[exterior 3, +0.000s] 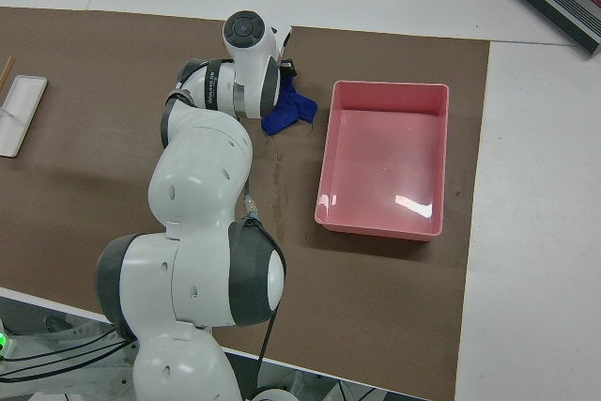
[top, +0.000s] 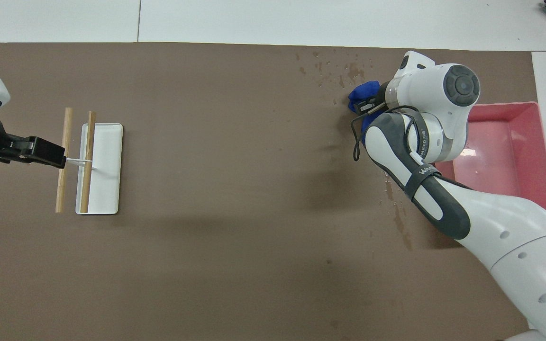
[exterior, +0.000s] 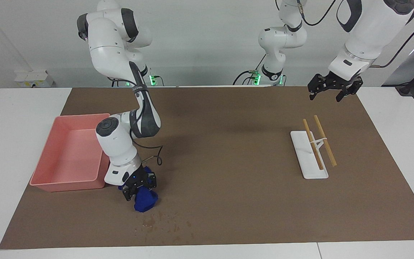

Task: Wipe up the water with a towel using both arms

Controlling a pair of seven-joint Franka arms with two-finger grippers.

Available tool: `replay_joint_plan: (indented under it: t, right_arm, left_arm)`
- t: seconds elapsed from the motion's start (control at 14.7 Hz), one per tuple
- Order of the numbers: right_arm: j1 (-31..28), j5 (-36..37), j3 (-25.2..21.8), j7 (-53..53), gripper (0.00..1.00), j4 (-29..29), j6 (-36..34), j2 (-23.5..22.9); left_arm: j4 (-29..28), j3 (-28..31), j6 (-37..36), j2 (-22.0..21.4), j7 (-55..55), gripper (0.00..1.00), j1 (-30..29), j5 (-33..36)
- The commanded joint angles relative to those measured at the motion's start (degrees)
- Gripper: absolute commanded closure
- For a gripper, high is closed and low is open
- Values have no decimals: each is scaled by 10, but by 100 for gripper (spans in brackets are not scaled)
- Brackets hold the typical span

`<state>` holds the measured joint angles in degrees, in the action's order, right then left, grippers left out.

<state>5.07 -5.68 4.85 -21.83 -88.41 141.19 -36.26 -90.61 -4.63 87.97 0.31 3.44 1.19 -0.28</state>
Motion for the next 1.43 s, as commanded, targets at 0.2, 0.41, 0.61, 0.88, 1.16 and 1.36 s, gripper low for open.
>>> replay_joint_plan:
  t: [0.2, 0.41, 0.61, 0.88, 1.16, 1.36]
  right_arm:
    - [-7, -8, 5, -7, 100, 63, -158, 28]
    - [-5, -6, 4, -5, 100, 63, -234, 71]
    - [-9, 4, -5, -3, 100, 64, -335, 115]
    - [-58, 22, -8, -25, 100, 64, -455, 185]
    - [-108, 42, -9, -115, 100, 62, -506, 224]
    - [-100, 45, -8, -110, 100, 60, -515, 229]
  left_arm:
    - [-30, -3, 21, -28, 8, 0, -8, -6]
    - [-30, -3, 23, -28, 9, 0, -8, -6]
    - [-30, -3, 19, -28, 8, 0, -8, -6]
    - [-30, -3, 19, -29, 8, 0, -8, -6]
    - [-30, -3, 19, -28, 9, 0, -8, -6]
    - [-30, -3, 19, -29, 9, 0, -8, -6]
